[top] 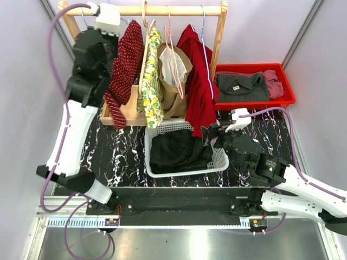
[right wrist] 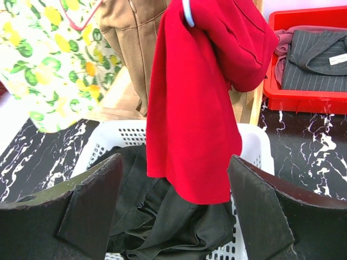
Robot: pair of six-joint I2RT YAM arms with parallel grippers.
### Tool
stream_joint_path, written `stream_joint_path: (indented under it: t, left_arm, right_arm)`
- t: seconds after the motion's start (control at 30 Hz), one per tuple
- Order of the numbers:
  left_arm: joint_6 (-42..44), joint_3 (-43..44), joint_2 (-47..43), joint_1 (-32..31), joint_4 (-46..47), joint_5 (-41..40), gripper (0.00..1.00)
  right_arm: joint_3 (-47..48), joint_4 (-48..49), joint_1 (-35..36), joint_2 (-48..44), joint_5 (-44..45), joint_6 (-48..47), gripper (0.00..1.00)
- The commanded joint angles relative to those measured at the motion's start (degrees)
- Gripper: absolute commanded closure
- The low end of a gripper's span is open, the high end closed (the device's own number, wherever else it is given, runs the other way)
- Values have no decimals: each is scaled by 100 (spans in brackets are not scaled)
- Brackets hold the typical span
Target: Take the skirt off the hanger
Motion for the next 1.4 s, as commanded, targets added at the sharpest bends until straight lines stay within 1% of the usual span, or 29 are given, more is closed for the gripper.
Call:
stream_joint_path:
  t: [0.0,0.07,0.13,0.17,0.2,0.23,0.27,0.3,0.37,0.4,0.43,0.47,0.6,0.67,0.7,0.8,0.93,1.07,1.23,1.3,1.37]
  left_arm:
    - [75,637,-797,14,447,316,100]
    - [13,568,-1017,-4,132,500,100]
    - [-84,506,-1403,-48,-255,764,100]
    - [-127,445,-1544,-65,-379,1078,100]
    - [-215,427,-1806,-74,-502,1256,100]
    - [-242,435,-1940,-83,-730,1457,100]
    - [-233,444,-2063,-83,-828,1834,100]
    - [-251,453,-2299,-83,-889,1977,100]
    - [-260,523,-2494,-83,-1126,2310,100]
    - [-268,549,-2643,-83,-1197,2416,100]
    - [-286,576,-2714,-83,-1363,2513,100]
    - [-304,594,-2784,-83,-1434,2793,100]
    - [-584,497,-3101,-83,-1637,3287,100]
    - [-768,515,-3145,-74,-1707,3532,100]
    - [-822,532,-3154,-74,-1725,3629,100]
    - [-1068,602,-3154,-4,-1751,3920,100]
    - [-1349,847,-3075,92,-1743,4411,100]
    - [-1472,1059,-2969,172,-1743,4640,100]
    - [-1604,1103,-2969,224,-1734,4790,100]
    - [-1605,1086,-2969,242,-1734,4782,100]
    - [-1570,955,-3022,242,-1734,4764,100]
  right_arm:
    - [311,204,39,102,-160,-93,13]
    - [373,265,39,198,-256,-119,11]
    - [434,432,39,260,-581,-163,5]
    - [522,511,39,347,-756,-207,3]
    - [566,564,39,400,-1210,-268,0]
    - [619,713,39,453,-1467,-295,0]
    - [724,784,48,558,-1679,-295,0]
    - [777,845,39,611,-2055,-208,0]
    - [856,1117,39,708,-2409,-94,0]
    - [856,1258,48,735,-2732,29,0]
    - [856,1633,48,752,-2909,109,0]
    - [865,1794,39,796,-3077,170,0]
    - [1076,2479,39,1103,-4033,775,0]
    - [1182,2734,48,1322,-4281,1013,0]
    - [1173,3057,48,1367,-4482,1197,0]
    - [1129,3551,39,1578,-4668,1392,0]
    - [1243,3693,39,1886,-4713,1454,0]
    - [1340,3755,39,2210,-4801,1568,0]
    - [1427,3965,39,2466,-4784,1586,0]
    - [1428,4210,39,2528,-4748,1577,0]
    - [1489,4326,39,2607,-4739,1542,0]
